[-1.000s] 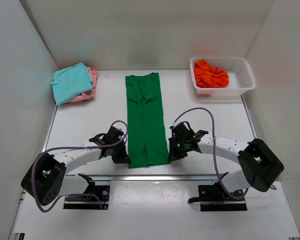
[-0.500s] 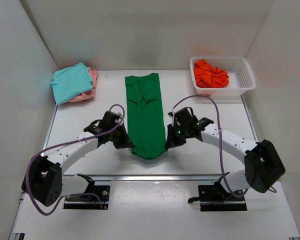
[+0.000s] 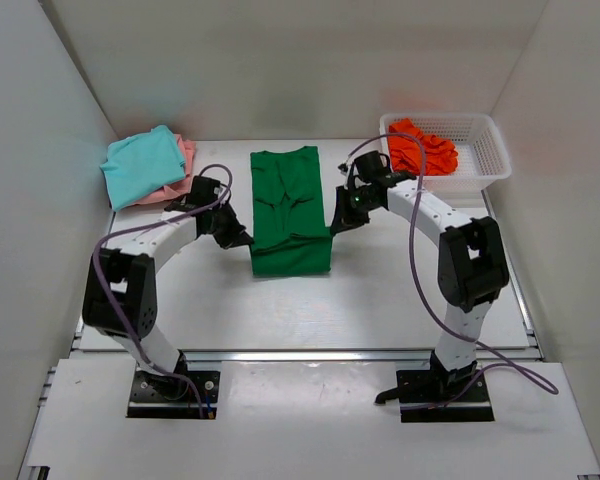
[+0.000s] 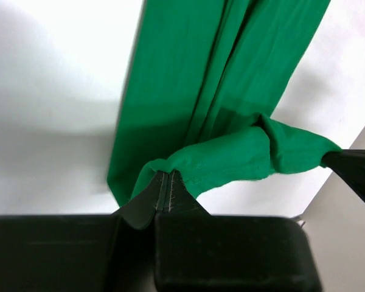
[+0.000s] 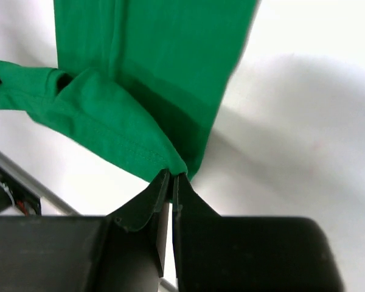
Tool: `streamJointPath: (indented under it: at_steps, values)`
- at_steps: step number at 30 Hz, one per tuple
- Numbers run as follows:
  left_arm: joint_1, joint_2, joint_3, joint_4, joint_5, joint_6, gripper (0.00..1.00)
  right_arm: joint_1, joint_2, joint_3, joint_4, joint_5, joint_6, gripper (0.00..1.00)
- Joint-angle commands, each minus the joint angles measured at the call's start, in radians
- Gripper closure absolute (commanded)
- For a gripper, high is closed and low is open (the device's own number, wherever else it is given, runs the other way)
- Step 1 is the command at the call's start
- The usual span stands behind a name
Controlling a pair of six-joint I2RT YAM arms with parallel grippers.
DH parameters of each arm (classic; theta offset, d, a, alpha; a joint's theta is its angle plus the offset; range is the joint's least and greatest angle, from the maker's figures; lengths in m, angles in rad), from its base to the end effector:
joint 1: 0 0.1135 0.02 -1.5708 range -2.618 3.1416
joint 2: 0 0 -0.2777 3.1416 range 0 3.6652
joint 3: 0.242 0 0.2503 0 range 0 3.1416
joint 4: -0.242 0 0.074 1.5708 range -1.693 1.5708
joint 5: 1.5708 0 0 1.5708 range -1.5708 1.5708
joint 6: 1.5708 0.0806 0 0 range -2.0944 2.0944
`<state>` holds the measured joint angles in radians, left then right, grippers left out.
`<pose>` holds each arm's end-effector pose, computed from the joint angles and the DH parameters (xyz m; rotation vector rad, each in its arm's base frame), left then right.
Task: Fold and stack the t-shirts
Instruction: Fold the folded rectangular tshirt in 1/3 of the way
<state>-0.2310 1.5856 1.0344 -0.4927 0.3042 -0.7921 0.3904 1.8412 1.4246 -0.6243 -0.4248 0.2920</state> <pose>0.3239 -0.1010 0.1846 -0.6492 2.6618 -0.7273 0.3713 0.1887 0.2104 -0.2880 2.6650 0.7867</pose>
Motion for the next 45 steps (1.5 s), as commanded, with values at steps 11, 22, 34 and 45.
streamJointPath:
  at_steps: [11, 22, 34, 45]
  values:
    - [0.056, 0.281, 0.312, 0.037, 0.047, 0.037, 1.00, -0.056, 0.305, 0.434, -0.106, -0.032, -0.065, 1.00]
    - [0.139, 0.312, 0.097, 0.631, 0.110, -0.281, 0.81, -0.047, 0.382, 0.565, 0.029, 0.072, -0.018, 0.82]
    - [0.160, 0.257, -0.126, 1.036, 0.151, -0.514, 0.68, -0.081, 0.063, 0.091, 0.324, 0.216, 0.133, 0.72]
    - [-0.008, -0.081, -0.336, 0.539, -0.123, -0.176, 0.50, 0.040, -0.134, -0.291, 0.371, 0.221, 0.220, 0.50]
